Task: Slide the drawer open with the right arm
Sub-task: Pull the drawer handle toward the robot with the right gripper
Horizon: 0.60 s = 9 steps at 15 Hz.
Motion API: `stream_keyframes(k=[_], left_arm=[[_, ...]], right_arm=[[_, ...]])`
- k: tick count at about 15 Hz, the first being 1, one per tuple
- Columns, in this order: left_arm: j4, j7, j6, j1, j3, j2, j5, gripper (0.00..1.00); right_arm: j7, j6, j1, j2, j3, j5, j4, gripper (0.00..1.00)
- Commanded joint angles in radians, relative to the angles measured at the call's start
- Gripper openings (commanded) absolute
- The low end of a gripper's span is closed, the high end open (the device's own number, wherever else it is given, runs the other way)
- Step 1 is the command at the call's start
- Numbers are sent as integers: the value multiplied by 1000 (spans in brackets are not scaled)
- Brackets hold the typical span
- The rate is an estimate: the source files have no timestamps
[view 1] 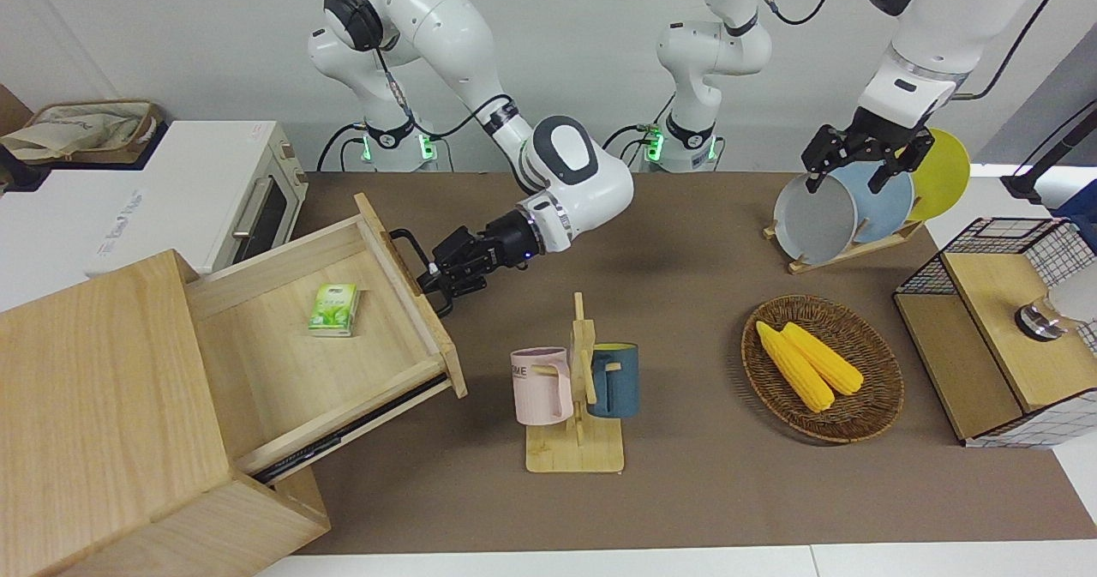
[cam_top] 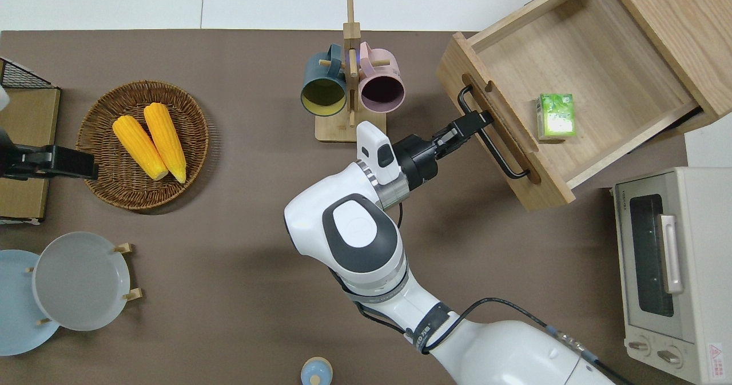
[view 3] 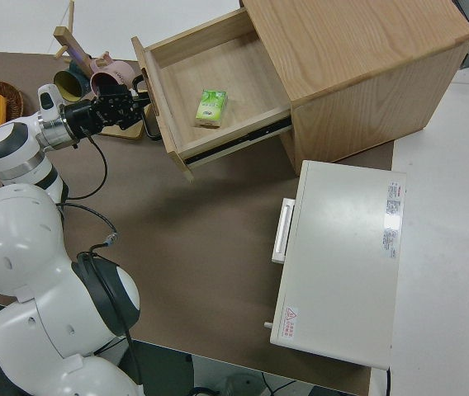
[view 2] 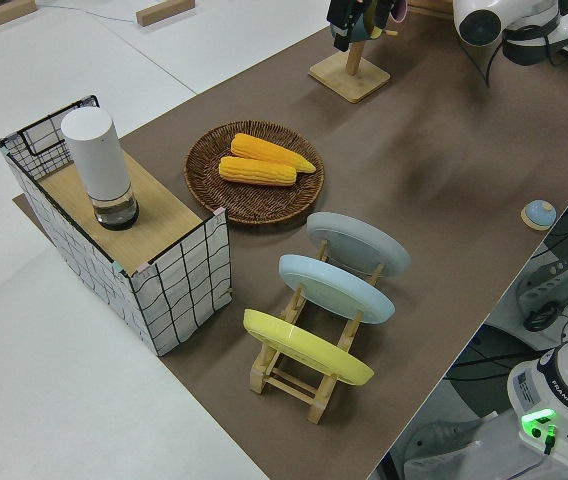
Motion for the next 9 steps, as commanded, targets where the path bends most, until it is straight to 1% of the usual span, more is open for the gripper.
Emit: stream_keyframes(k=[1, 5, 9], left_arm=[[20, 7, 0, -17, 17, 13, 12, 998], [20, 7, 0, -17, 17, 13, 12, 998], [20, 7, 0, -17, 17, 13, 12, 998]], right_arm=[[-31, -65, 39, -15, 5, 20, 13, 90], [-32, -102, 76, -12, 7, 29, 13, 90], [-34, -105, 82, -12, 7, 40, 13, 100]])
